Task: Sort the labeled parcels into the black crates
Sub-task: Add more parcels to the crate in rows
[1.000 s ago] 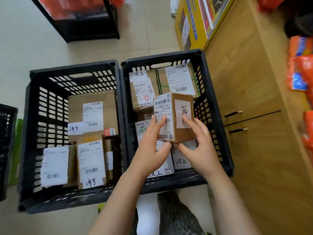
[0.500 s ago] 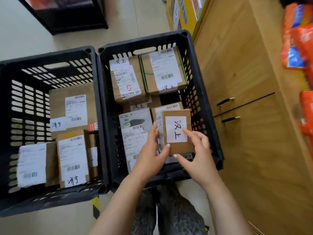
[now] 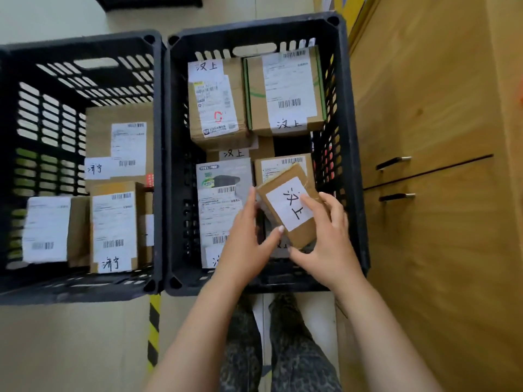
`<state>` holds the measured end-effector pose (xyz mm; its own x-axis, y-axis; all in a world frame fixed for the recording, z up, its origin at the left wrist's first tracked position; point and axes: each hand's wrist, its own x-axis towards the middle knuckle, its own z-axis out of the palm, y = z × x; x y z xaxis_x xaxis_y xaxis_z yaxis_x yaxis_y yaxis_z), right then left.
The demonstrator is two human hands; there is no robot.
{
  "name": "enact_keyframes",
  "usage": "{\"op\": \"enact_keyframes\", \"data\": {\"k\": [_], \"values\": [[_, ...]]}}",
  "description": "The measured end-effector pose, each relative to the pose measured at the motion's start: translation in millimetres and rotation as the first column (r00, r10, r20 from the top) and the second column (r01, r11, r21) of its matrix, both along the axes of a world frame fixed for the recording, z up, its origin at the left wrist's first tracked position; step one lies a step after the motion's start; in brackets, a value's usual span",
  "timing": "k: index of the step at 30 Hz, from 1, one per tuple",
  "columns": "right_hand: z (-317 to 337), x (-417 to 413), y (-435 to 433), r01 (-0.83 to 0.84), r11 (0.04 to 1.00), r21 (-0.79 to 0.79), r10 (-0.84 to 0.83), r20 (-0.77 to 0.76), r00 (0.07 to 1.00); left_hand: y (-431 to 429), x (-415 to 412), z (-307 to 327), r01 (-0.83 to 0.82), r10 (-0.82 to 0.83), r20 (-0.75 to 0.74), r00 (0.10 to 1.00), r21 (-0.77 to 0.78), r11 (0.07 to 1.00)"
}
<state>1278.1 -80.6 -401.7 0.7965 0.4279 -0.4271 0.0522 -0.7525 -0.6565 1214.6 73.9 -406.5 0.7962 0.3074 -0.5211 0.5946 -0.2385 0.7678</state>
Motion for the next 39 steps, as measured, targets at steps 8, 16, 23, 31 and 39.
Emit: {"op": "enact_keyframes", "data": {"k": [8,16,23,31,39], "values": [[5.2,12.2,-10.5,-0.192,0.979,-0.064,0.187,-0.089,0.978,16.6,2.8,2.1,0.267,-0.261,-0.053,0.964,0.212,0.940],[10.8,20.0,-11.5,-0.334,0.913,-0.235,0.320,-0.098,0.942,-9.4,-17.4,-8.3,0.225,-0.219,-0.055,0.974,0.178,0.958],[-12.5,28.2,0.0,-0.426,0.860,-0.281,0.421,-0.080,0.903,-6.4,-18.6,-27.5,0.287,-0.253,-0.155,0.955,0.263,0.921],[-46.4,29.2,10.9,-0.479,0.805,-0.349,0.491,-0.059,0.869,2.6,-13.3,-49.7,0.496,-0.346,-0.401,0.848,0.370,0.786],[-52.5,26.7,11.0,-0.484,0.773,-0.410,0.499,-0.078,0.863,3.3,-15.1,-48.8,0.531,-0.367,-0.438,0.821,0.346,0.774]]}}
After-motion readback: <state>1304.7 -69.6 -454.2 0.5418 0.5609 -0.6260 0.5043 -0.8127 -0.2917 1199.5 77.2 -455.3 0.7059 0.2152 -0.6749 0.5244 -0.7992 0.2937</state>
